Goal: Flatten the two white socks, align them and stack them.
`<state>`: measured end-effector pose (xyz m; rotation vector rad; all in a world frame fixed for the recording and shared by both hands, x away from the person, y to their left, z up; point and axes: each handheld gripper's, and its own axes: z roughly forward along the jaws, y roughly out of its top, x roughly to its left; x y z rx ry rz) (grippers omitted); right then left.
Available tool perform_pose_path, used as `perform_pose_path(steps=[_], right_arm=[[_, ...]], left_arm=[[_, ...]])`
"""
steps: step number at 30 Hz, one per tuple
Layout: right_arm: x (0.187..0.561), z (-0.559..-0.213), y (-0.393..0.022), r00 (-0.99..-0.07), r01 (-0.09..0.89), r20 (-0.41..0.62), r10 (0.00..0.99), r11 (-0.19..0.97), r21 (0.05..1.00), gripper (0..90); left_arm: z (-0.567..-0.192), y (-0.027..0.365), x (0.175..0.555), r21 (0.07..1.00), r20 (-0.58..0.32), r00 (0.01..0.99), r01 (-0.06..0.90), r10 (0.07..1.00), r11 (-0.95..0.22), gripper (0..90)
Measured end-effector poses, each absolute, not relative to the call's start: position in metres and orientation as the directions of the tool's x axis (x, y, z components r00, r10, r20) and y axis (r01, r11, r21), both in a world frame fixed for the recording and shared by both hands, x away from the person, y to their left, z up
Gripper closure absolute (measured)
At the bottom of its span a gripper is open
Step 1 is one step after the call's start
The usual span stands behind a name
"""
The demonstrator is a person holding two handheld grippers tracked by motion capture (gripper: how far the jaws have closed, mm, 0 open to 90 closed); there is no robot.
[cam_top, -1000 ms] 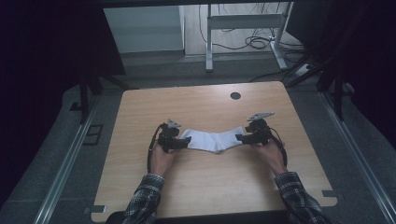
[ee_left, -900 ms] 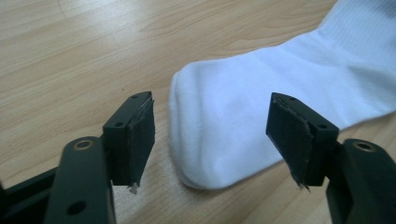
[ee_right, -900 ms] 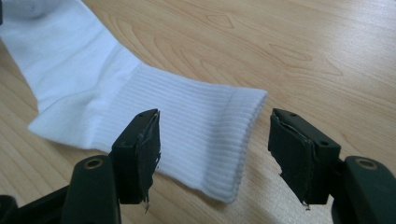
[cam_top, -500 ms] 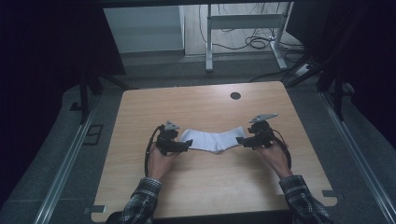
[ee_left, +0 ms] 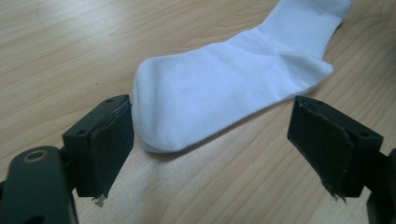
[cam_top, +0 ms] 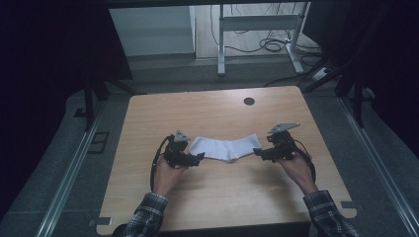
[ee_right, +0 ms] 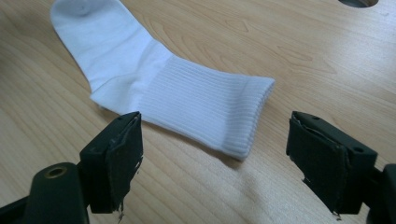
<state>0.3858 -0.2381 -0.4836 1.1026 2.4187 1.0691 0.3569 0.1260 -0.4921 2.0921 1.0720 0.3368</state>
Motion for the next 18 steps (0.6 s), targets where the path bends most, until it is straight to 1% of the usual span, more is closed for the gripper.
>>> perform_pose_path(steps=[11, 14, 18], right_arm=[[0.369, -0.476, -0.25, -0.679, 0.522, 0.042, 0.733, 0.443, 0.729, 15.9], [0.362, -0.475, -0.253, -0.681, 0.52, 0.038, 0.731, 0.446, 0.728, 14.7], [0.354, -0.476, -0.257, -0.689, 0.508, 0.03, 0.724, 0.454, 0.732, 13.5]], left_arm=[[-0.487, 0.135, 0.339, 0.726, -0.075, 0.624, 0.569, 0.778, -0.386, 13.7], [-0.487, 0.139, 0.332, 0.728, -0.053, 0.627, 0.557, 0.777, -0.4, 13.1], [-0.49, 0.145, 0.323, 0.731, -0.057, 0.626, 0.557, 0.778, -0.395, 13.0]])
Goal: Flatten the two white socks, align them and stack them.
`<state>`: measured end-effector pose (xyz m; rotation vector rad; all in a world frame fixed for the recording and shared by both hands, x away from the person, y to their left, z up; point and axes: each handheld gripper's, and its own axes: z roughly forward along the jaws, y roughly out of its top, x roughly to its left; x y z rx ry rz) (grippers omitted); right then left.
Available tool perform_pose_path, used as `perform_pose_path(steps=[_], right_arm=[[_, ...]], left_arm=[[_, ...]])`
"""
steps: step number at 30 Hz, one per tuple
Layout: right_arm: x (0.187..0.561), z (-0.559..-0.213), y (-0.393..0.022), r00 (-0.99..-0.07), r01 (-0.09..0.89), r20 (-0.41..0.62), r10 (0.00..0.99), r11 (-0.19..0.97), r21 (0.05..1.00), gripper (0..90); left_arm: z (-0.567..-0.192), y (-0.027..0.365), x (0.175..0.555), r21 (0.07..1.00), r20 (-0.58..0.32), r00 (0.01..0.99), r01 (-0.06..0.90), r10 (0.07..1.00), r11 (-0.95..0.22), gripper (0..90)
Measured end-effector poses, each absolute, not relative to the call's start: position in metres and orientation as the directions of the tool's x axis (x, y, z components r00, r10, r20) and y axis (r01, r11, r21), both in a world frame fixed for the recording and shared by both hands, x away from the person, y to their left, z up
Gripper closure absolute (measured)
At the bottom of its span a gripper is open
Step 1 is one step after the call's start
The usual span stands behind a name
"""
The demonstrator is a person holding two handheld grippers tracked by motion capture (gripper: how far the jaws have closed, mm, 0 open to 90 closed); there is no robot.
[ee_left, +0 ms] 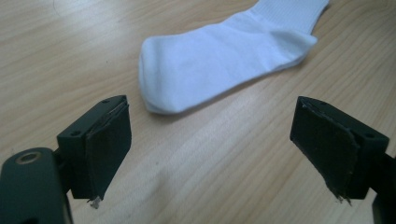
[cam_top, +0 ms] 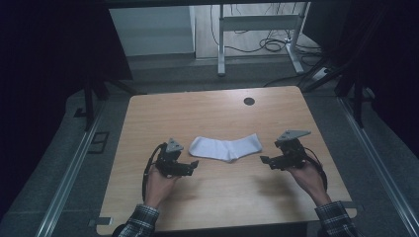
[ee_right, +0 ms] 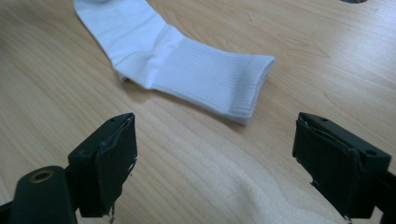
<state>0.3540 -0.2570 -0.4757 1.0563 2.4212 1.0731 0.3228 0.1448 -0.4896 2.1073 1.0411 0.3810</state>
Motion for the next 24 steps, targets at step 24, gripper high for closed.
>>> perform_pose_path(steps=[24], right_arm=[[0.313, -0.507, -0.266, -0.718, 0.512, 0.013, 0.696, 0.516, 0.687, 7.9]], left_arm=[[-0.528, 0.163, 0.277, 0.71, -0.063, 0.631, 0.573, 0.773, -0.41, 12.5]])
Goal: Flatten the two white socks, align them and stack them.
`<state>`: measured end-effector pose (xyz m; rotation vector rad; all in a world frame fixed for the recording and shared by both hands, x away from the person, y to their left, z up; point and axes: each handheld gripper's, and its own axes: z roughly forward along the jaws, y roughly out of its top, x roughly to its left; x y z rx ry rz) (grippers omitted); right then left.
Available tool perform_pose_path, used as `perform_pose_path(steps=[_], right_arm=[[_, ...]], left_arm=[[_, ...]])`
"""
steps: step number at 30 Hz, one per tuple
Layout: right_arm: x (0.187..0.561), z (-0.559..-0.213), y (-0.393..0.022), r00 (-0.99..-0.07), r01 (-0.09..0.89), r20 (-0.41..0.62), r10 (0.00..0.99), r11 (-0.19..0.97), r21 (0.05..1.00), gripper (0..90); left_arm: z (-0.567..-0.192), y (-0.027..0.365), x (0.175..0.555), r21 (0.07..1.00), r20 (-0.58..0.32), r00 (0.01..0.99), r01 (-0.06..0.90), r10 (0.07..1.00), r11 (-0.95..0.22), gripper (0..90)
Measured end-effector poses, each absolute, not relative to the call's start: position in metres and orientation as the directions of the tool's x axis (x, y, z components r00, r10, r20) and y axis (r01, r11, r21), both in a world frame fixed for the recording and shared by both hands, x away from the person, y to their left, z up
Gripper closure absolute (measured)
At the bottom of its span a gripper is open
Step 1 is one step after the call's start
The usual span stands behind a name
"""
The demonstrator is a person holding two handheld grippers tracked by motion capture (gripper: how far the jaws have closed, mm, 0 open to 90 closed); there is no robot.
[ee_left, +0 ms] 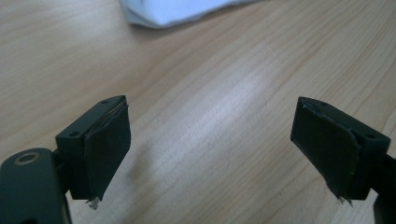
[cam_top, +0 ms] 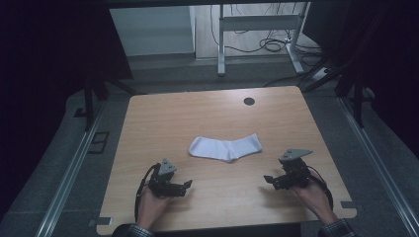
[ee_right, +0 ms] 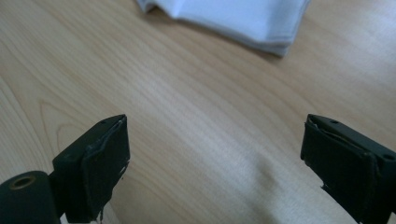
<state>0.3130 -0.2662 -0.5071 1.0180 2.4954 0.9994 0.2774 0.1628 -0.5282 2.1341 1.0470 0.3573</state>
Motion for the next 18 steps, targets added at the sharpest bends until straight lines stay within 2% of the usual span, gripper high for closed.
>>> perform_pose_path(steps=[9, 13, 18], right_arm=[[0.307, -0.525, -0.261, -0.726, 0.514, -0.017, 0.687, 0.558, 0.652, 7.6], [0.307, -0.534, -0.26, -0.73, 0.525, -0.001, 0.683, 0.563, 0.638, 5.7], [0.306, -0.537, -0.261, -0.733, 0.511, 0.002, 0.68, 0.549, 0.662, 5.5]], left_arm=[[-0.538, 0.158, 0.269, 0.693, -0.08, 0.643, 0.585, 0.761, -0.422, 12.5], [-0.542, 0.156, 0.27, 0.67, -0.028, 0.651, 0.575, 0.758, -0.469, 12.4], [-0.544, 0.156, 0.27, 0.683, -0.029, 0.654, 0.566, 0.756, -0.463, 12.3]])
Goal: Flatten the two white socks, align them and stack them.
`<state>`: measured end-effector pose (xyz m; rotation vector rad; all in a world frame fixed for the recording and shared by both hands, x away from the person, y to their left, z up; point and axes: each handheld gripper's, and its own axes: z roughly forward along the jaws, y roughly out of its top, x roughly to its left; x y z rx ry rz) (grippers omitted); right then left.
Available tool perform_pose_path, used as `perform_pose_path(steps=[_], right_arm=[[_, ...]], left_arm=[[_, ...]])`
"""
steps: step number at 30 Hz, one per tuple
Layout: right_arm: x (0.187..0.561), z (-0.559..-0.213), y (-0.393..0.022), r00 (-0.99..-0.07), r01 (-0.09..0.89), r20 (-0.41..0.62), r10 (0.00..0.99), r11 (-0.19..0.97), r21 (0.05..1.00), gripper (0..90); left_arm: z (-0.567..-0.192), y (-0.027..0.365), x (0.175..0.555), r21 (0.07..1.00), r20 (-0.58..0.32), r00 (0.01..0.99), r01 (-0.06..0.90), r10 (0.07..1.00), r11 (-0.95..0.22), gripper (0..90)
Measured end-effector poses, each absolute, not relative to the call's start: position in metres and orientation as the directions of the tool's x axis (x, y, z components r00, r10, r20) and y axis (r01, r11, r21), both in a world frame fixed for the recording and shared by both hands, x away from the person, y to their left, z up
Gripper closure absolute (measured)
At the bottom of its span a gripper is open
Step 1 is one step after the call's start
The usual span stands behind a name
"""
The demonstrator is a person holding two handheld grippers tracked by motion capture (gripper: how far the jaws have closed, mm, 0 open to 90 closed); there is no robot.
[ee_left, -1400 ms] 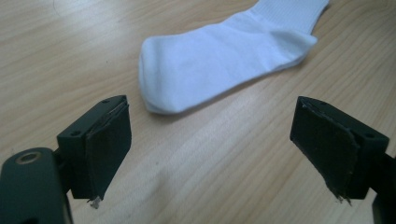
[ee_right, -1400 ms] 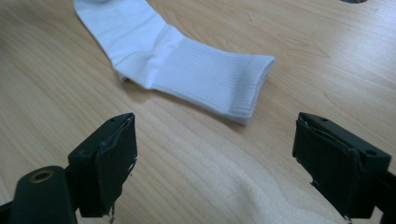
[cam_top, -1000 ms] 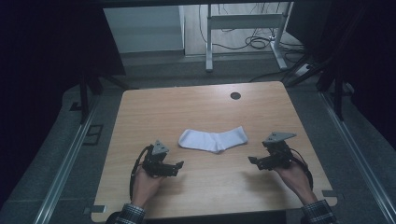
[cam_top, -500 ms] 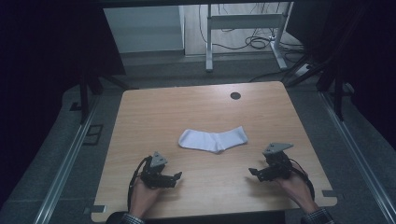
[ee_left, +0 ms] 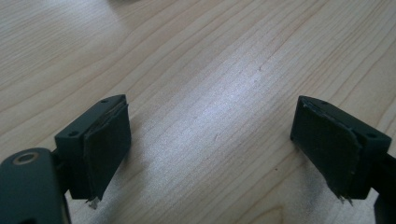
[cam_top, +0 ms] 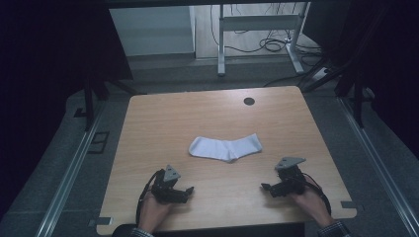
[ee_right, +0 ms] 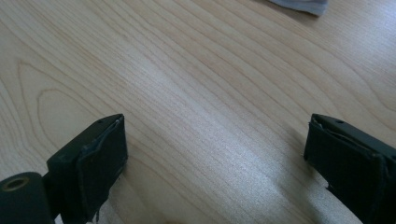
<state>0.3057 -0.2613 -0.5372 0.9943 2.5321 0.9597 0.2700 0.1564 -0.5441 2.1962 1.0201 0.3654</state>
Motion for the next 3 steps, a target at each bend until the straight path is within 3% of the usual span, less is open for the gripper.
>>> perform_pose_path(steps=[3], right_arm=[[0.3052, -0.5387, -0.2622, -0.734, 0.504, 0.004, 0.679, 0.541, 0.674, 5.2]], left_arm=[[-0.544, 0.156, 0.2702, 0.682, -0.032, 0.647, 0.572, 0.762, -0.457, 12.4]])
